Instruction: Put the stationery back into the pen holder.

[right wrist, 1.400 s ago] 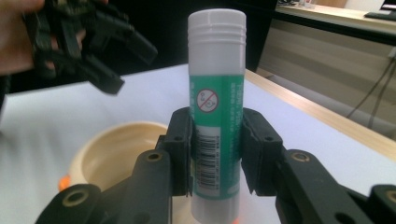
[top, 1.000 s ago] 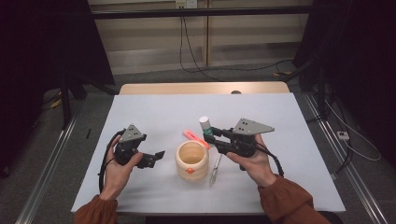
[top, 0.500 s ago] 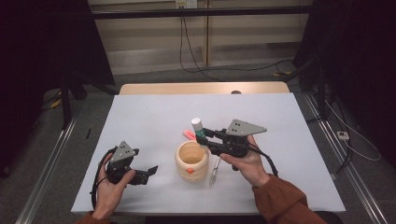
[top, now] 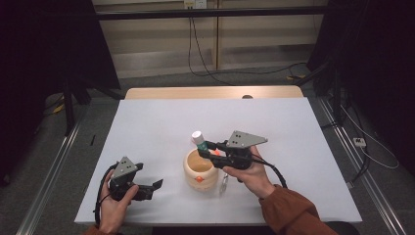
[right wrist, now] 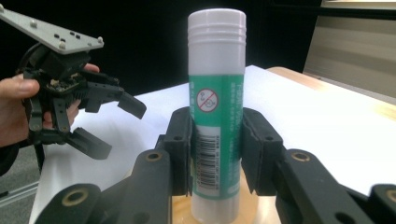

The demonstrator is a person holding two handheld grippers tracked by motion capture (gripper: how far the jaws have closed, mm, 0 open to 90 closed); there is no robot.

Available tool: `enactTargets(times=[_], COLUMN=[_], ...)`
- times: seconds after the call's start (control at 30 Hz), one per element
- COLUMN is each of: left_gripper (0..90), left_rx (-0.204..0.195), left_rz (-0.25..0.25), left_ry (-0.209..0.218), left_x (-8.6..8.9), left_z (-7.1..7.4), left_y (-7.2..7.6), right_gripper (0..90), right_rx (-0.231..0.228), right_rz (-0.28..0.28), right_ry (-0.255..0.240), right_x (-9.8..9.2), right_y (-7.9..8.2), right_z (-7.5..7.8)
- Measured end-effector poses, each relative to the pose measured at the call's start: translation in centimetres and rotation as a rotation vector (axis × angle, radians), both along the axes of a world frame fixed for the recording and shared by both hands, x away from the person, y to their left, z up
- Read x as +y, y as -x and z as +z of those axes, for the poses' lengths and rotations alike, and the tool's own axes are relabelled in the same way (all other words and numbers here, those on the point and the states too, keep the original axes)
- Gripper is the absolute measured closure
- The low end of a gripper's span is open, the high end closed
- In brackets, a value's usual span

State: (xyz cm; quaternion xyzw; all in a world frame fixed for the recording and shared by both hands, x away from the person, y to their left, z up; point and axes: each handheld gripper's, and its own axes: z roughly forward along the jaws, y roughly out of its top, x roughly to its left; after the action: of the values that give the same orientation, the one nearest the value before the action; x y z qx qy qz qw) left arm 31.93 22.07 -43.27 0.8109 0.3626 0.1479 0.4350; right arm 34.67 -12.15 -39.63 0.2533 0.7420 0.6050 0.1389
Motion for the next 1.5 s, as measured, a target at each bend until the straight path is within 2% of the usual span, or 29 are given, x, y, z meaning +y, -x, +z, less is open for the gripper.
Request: enactTargets(times=[0.03,0.07,0.13,0.3,0.33,0.57,0.7,0.73,0.8,0.87,0.97,1.07,1.2,1.37,1.5], left_gripper=[5.9,5.9,5.9,5.9,5.9,5.9,5.9,5.9,5.9,5.9,5.9,5.9,5.9,5.9,5.9], left_rx=[0.006,0.015,0.01,0.012,0.023,0.024,0.021,0.022,0.027,0.03,0.027,0.03,0.031,0.029,0.026], left_rz=[-0.004,-0.013,-0.03,-0.025,-0.023,-0.032,-0.031,-0.03,-0.031,-0.036,-0.039,-0.038,-0.037,-0.035,-0.035], left_ry=[-0.014,0.0,-0.009,0.003,0.011,-0.009,-0.006,-0.004,0.002,-0.005,-0.008,-0.007,-0.007,-0.003,-0.004], left_x=[0.0,-0.1,-0.3,-0.1,-0.1,-0.3,-0.2,-0.2,-0.3,-0.4,-0.4,-0.4,-0.4,-0.4,-0.4], left_z=[0.0,0.0,0.0,-0.1,-0.2,-0.2,-0.2,-0.3,-0.3,-0.4,-0.4,-0.4,-0.4,-0.5,-0.5], left_y=[0.0,0.1,0.2,0.1,0.1,0.2,0.1,0.1,0.1,0.0,0.0,0.0,0.0,0.0,0.0], right_gripper=[66.9,66.8,66.8,66.8,66.8,66.7,66.0,64.0,52.2,52.4,42.4,39.4,32.2,20.3,15.6], right_rx=[0.004,0.004,0.002,0.008,0.007,0.013,0.022,0.023,0.021,0.013,0.007,-0.003,0.005,0.025,0.038], right_rz=[-0.001,0.0,0.001,0.009,0.008,0.02,0.016,0.013,0.005,0.006,-0.007,-0.019,-0.039,-0.079,-0.105], right_ry=[0.005,0.012,0.019,0.03,0.034,0.06,0.066,0.061,0.055,0.046,0.03,0.02,0.013,0.029,0.061], right_x=[0.1,0.1,0.2,0.3,0.3,0.4,0.4,0.4,0.3,0.0,-0.3,-0.6,-1.1,-2.0,-2.8], right_y=[0.0,0.1,0.1,0.4,0.4,0.6,0.6,0.6,0.6,0.7,0.8,0.8,0.5,0.1,-0.1], right_z=[-0.2,-0.3,-0.5,-1.0,-1.2,-1.7,-1.9,-1.9,-1.6,-1.3,-0.8,-0.3,0.1,0.3,0.3])
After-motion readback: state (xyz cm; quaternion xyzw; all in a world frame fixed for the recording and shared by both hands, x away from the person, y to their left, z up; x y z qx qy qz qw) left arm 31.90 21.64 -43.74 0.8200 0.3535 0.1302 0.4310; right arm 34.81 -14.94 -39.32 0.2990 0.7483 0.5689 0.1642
